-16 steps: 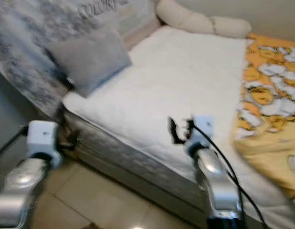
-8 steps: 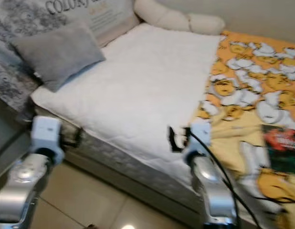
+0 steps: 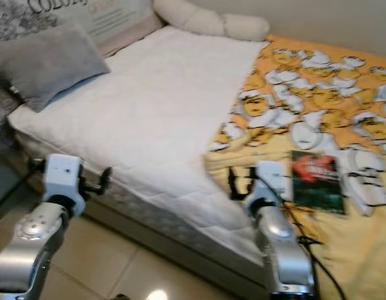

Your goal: Clean up the room

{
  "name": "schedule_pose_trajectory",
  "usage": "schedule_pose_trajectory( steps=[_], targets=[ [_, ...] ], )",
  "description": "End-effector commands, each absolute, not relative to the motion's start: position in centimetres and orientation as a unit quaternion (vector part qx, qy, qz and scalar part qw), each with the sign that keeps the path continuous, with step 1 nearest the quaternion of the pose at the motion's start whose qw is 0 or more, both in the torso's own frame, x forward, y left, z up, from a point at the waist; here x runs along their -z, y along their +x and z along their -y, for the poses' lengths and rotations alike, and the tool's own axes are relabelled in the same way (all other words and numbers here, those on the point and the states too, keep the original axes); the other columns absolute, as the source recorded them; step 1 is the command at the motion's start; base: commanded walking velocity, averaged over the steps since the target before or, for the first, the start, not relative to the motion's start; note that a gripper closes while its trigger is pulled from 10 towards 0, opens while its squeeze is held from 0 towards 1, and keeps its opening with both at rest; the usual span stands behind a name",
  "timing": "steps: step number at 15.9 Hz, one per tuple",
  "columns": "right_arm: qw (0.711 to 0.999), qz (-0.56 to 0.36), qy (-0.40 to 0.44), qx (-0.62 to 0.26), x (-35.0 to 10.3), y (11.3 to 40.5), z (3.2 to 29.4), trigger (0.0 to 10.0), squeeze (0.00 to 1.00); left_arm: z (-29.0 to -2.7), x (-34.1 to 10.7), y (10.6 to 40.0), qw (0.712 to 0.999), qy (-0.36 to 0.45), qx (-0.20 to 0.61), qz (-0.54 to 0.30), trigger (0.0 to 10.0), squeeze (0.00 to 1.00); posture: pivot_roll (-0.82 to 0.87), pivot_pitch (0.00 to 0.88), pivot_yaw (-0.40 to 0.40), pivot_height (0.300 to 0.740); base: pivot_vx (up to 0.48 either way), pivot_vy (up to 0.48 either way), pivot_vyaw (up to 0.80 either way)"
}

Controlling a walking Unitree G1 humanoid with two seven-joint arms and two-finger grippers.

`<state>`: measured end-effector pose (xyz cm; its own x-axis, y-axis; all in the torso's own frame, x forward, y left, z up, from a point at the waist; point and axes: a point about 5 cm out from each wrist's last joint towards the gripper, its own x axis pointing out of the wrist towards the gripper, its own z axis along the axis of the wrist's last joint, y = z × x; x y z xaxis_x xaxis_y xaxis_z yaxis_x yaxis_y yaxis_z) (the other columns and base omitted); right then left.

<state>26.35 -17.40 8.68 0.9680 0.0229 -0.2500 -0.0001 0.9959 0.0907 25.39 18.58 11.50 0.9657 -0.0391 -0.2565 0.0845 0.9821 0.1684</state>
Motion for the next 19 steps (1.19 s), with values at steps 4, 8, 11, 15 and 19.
schedule_pose_trajectory(
  steps=[4, 8, 11, 15, 19],
  targets=[
    [0.991, -0.118, 0.047, -0.043, -9.38, 26.78, 16.37, 10.0, 0.00, -19.03, -11.88, 25.56, 0.987, 0.100, 0.025, -0.122, 10.0, 1.00, 0.02, 0.000, 0.014, 0.740, 0.000, -0.428, 0.20],
    [0.991, -0.115, 0.053, -0.052, -9.55, 26.97, 16.21, 10.0, 0.00, -18.89, -11.91, 25.73, 0.987, 0.103, 0.030, -0.120, 10.0, 1.00, 0.02, 0.000, 0.016, 0.740, 0.000, -0.428, 0.80],
    [0.990, -0.118, 0.051, -0.057, -9.42, 26.92, 16.31, 10.0, 0.00, -18.85, -11.89, 25.77, 0.987, 0.105, 0.032, -0.121, 10.0, 1.00, 0.02, 0.000, 0.016, 0.740, 0.000, -0.425, 0.80],
    [0.988, -0.132, 0.068, -0.048, -9.01, 26.77, 16.50, 10.0, 0.00, -18.79, -11.85, 25.73, 0.986, 0.106, 0.033, -0.122, 10.0, 1.00, 0.02, 0.000, 0.018, 0.740, 0.000, -0.428, 0.40],
    [0.986, -0.143, 0.076, -0.049, -8.70, 26.55, 16.43, 10.0, 0.00, -18.80, -11.64, 25.59, 0.987, 0.093, 0.034, -0.126, 10.0, 1.00, 0.02, 0.000, 0.016, 0.740, 0.000, -0.212, 0.00]
  ],
)
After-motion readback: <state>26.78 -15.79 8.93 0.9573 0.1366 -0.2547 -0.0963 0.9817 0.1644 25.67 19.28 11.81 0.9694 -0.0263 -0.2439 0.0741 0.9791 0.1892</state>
